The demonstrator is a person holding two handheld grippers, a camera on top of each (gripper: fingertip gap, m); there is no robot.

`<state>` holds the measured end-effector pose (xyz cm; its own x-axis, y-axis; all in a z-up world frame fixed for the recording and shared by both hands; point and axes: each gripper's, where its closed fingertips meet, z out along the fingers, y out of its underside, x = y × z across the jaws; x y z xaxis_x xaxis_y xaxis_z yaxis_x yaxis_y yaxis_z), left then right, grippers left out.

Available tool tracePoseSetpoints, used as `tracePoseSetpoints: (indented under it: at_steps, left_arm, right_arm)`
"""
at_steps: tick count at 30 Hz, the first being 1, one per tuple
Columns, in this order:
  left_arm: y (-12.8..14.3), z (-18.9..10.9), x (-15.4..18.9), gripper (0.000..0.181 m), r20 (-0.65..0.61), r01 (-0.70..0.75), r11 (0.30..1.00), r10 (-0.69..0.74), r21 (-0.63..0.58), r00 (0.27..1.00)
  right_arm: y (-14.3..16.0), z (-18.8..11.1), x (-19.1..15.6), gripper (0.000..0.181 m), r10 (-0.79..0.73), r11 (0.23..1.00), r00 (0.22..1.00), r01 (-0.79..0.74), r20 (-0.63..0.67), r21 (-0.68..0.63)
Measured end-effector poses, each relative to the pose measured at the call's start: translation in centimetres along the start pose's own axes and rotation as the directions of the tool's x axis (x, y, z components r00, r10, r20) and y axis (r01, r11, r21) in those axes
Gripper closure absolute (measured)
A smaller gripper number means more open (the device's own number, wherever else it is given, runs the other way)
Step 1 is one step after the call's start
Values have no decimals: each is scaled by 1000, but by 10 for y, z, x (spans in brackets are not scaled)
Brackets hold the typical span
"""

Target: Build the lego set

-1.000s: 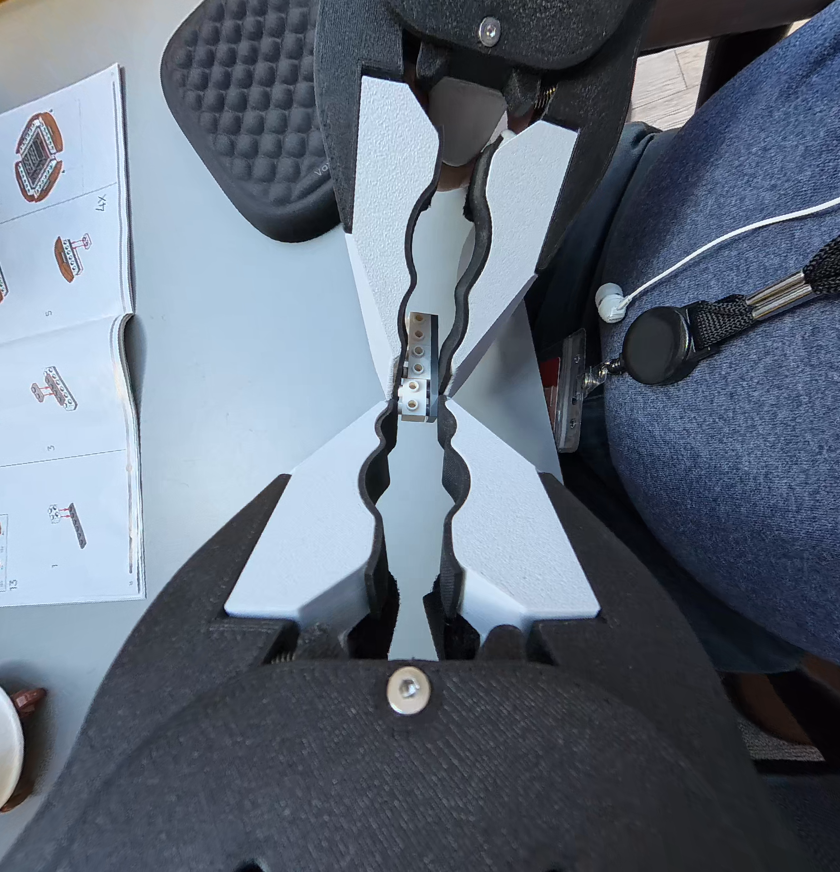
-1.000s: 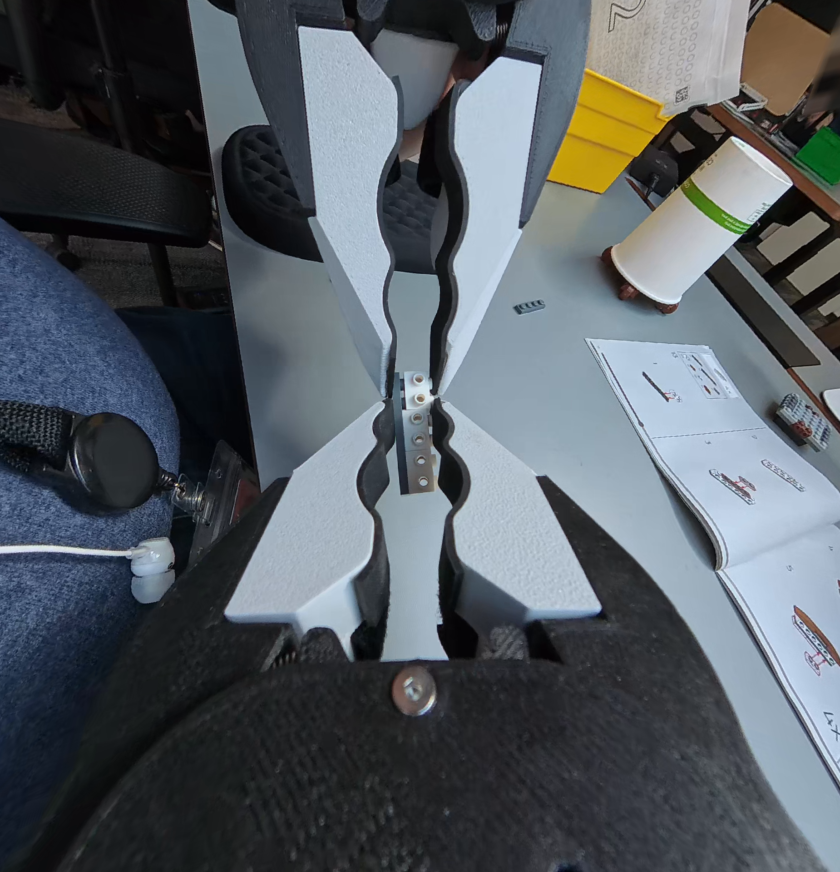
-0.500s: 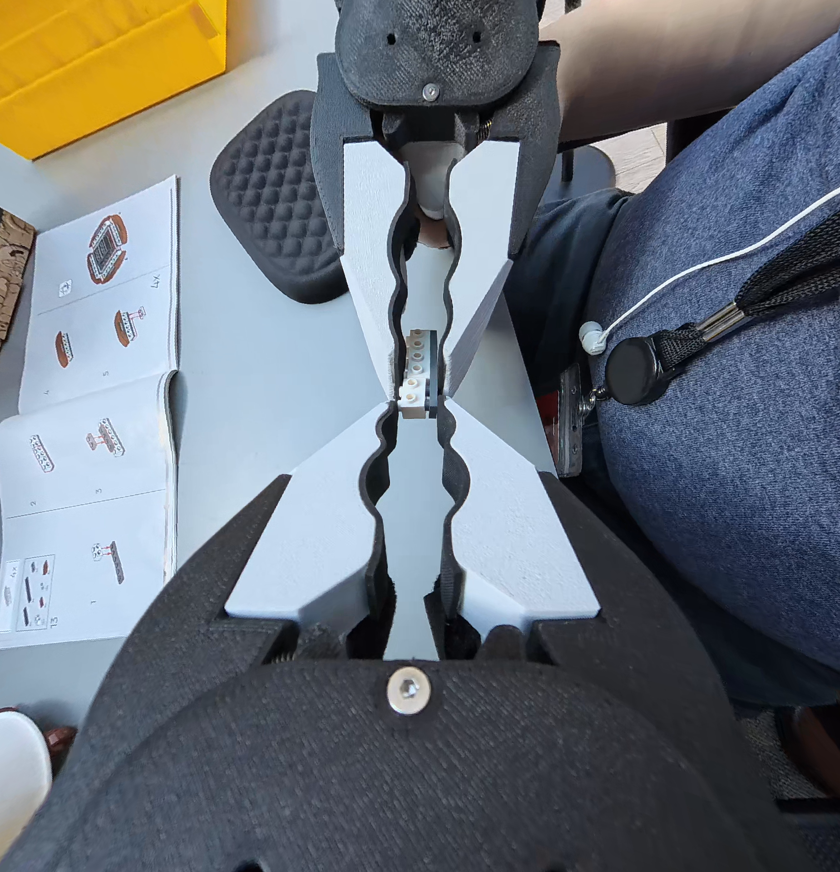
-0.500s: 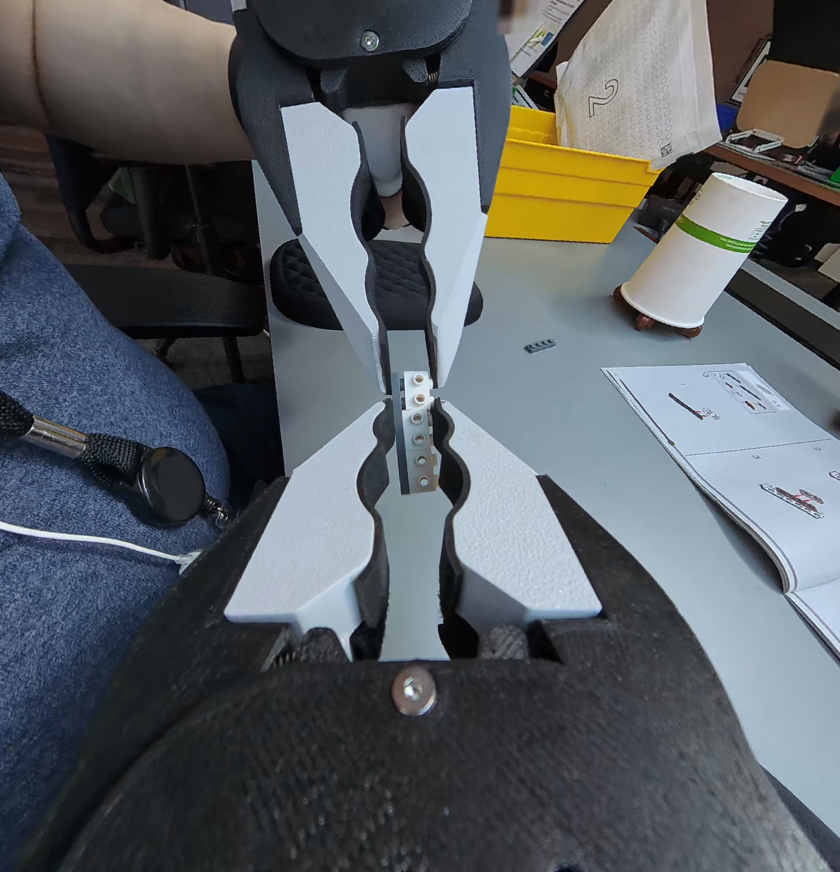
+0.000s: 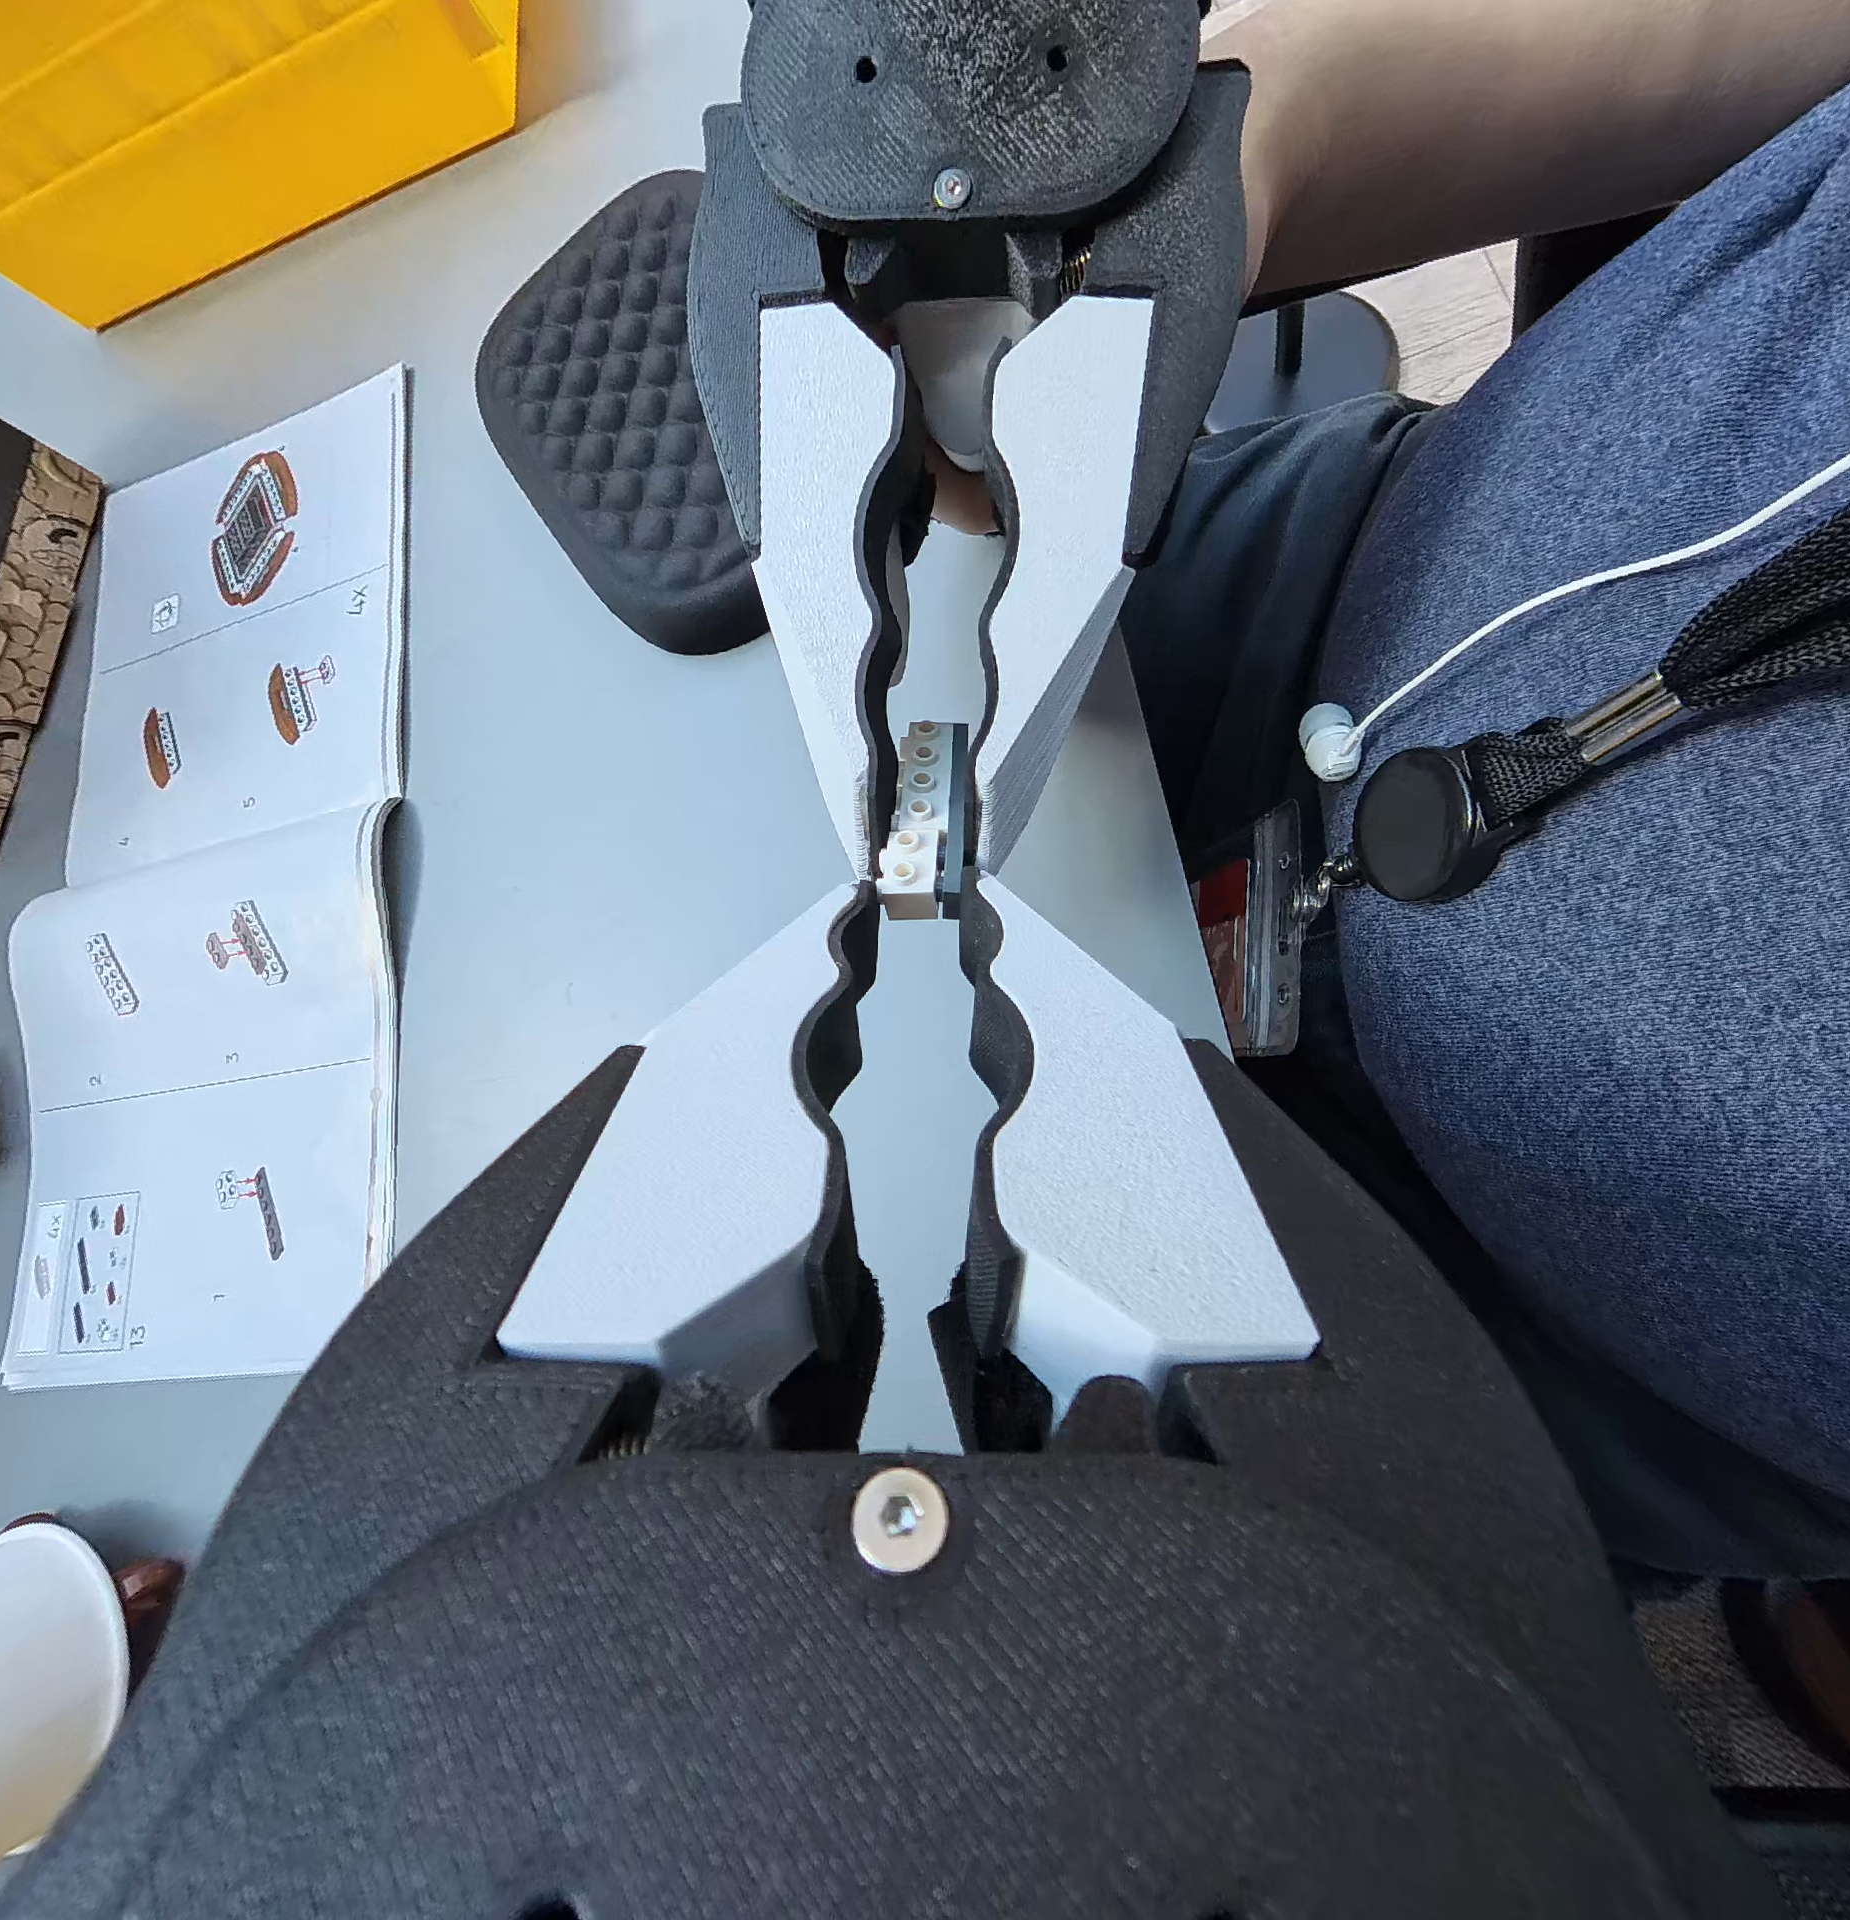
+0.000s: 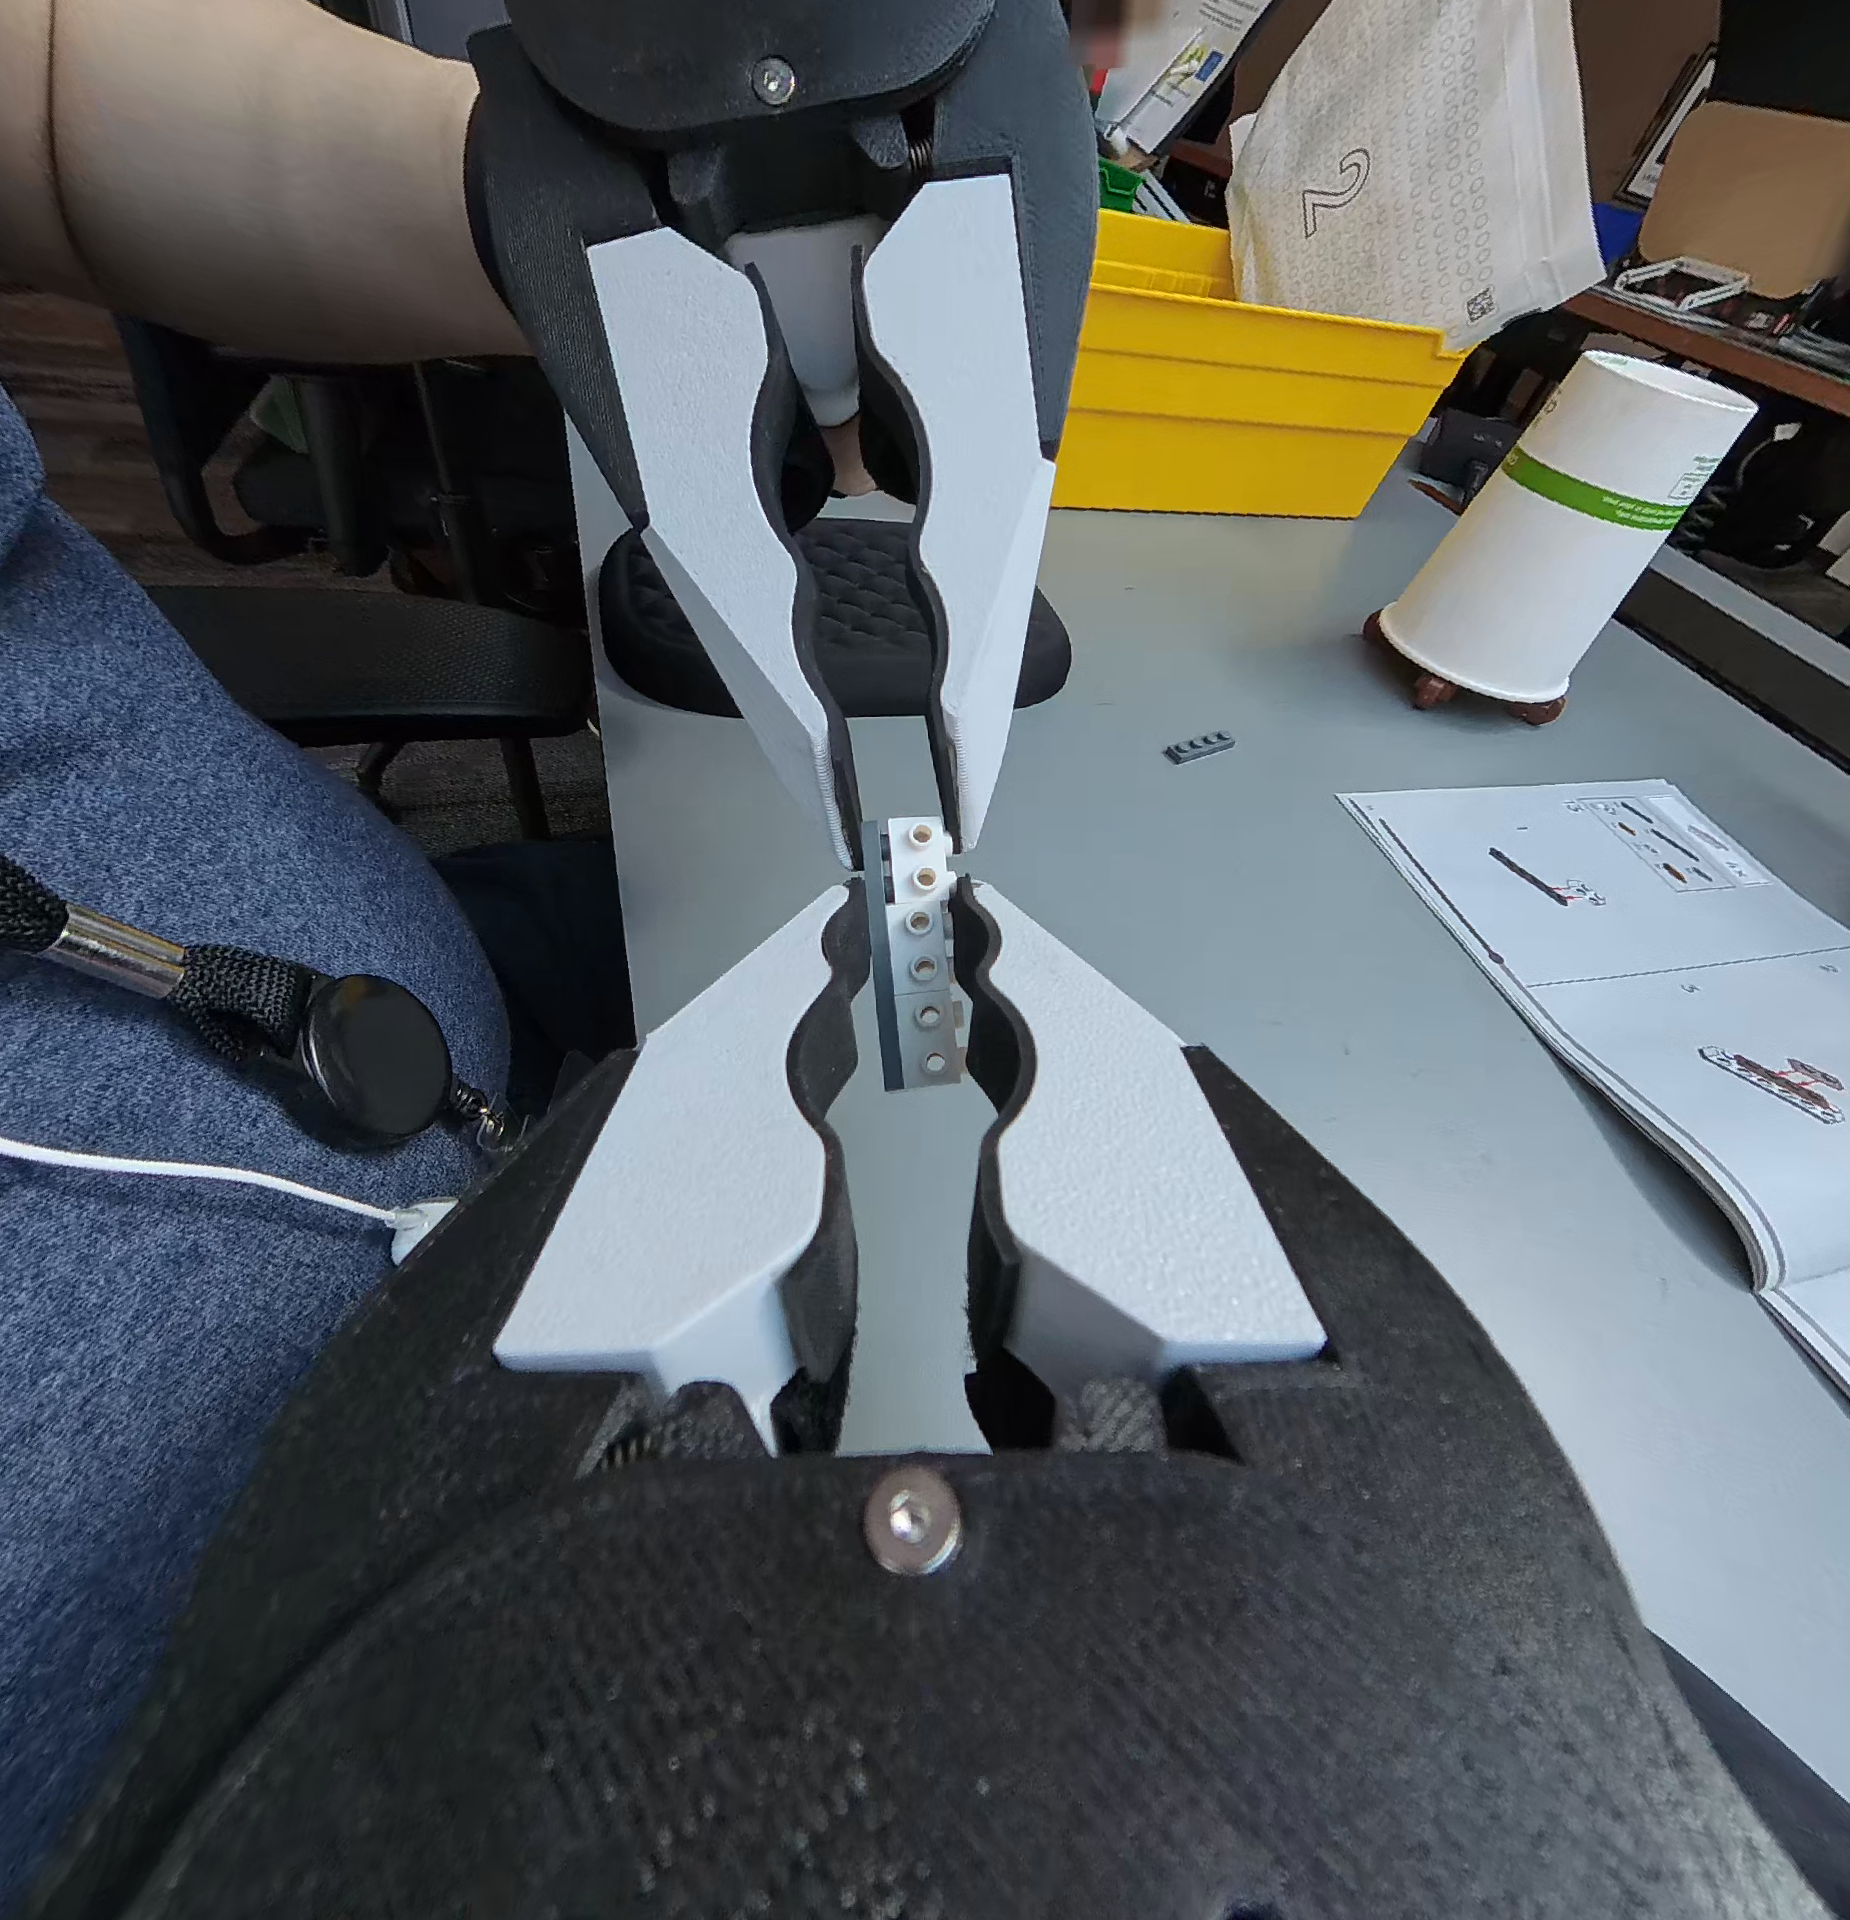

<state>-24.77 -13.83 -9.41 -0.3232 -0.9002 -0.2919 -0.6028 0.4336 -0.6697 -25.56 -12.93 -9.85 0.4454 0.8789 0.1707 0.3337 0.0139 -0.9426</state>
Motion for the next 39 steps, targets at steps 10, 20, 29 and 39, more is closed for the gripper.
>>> tracePoseSetpoints:
  at_steps: [10, 20, 29, 39]
  left_arm:
    - [-7, -4, 1, 167, -48, 86, 995, -83, 51, 995]
    - [-43, -32, -9, 149, -152, 307, 895, -271, 322, 950]
    - [-90, -53, -2, 155, -178, 285, 787, -224, 547, 958]
    - [-121, -69, -18, 167, -48, 90, 796, -76, 598, 996]
  right_arm:
    - [-8, -4, -2, 166, -4, 998, 999, 2, 32, 68]
    - [-48, -37, 2, 167, 183, 892, 966, -243, 185, 382]
    - [-86, -55, -10, 167, 104, 849, 961, -220, 257, 480]
    - [-122, -71, 7, 167, -45, 846, 972, -86, 231, 526]
